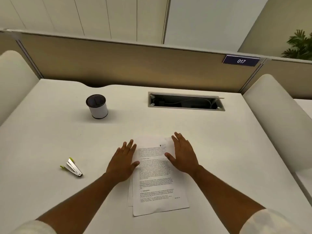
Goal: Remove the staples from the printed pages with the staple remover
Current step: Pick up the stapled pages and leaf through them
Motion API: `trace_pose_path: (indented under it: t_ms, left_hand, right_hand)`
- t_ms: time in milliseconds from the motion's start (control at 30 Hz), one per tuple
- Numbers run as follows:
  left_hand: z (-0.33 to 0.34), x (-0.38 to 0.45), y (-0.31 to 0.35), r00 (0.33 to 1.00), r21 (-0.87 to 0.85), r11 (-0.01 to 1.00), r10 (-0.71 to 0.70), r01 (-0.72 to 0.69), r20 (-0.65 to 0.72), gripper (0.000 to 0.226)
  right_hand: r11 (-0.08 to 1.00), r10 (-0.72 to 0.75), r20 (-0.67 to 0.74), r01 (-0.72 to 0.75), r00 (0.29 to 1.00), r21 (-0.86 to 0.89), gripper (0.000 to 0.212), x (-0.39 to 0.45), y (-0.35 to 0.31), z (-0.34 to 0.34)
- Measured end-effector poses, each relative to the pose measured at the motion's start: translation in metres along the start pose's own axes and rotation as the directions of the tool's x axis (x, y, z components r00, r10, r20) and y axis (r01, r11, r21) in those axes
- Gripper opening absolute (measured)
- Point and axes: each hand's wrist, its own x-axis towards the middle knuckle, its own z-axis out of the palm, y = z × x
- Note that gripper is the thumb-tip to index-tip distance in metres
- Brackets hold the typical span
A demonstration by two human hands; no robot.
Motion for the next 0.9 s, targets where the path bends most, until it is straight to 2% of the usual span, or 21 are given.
trace_pose_path:
  t_ms: [133, 300, 567, 733, 833, 900]
  left_hand:
    - [0.022, -0.014, -0.003, 0.997, 0.017, 1.000, 0.000, -0.002, 0.080, 0.079]
    - [0.031, -0.018, -0.007, 0.999, 0.012, 1.000, 0.020, -0.021, 0.049, 0.090]
    - [0.039, -0.019, -0.009, 1.000, 0.020, 1.000, 0.020, -0.020, 0.023, 0.083]
    - [0.042, -0.018, -0.009, 1.000, 0.029, 1.000, 0.012, -0.012, 0.026, 0.083]
    - [0.043, -0.018, -0.009, 0.999, 0.024, 1.000, 0.014, -0.014, 0.031, 0.084]
    - [0.043, -0.018, -0.009, 0.999, 0.014, 1.000, 0.011, -0.011, 0.036, 0.085]
  right_hand:
    - [0.998, -0.038, 0.081, 0.034, 0.996, 0.048, 0.079, 0.001, 0.004, 0.011]
    - [0.999, -0.023, 0.183, 0.016, 0.983, 0.038, 0.074, 0.008, 0.012, 0.022]
    - [0.999, 0.046, 0.176, -0.049, 0.983, 0.010, 0.092, 0.022, 0.018, 0.017]
    - [0.997, 0.052, 0.175, -0.063, 0.983, 0.055, 0.095, 0.023, 0.012, 0.017]
    - [0.985, 0.070, 0.132, -0.089, 0.989, 0.147, 0.093, 0.016, 0.006, 0.020]
    - [0.941, 0.121, 0.113, -0.150, 0.986, 0.305, 0.093, 0.013, 0.001, 0.021]
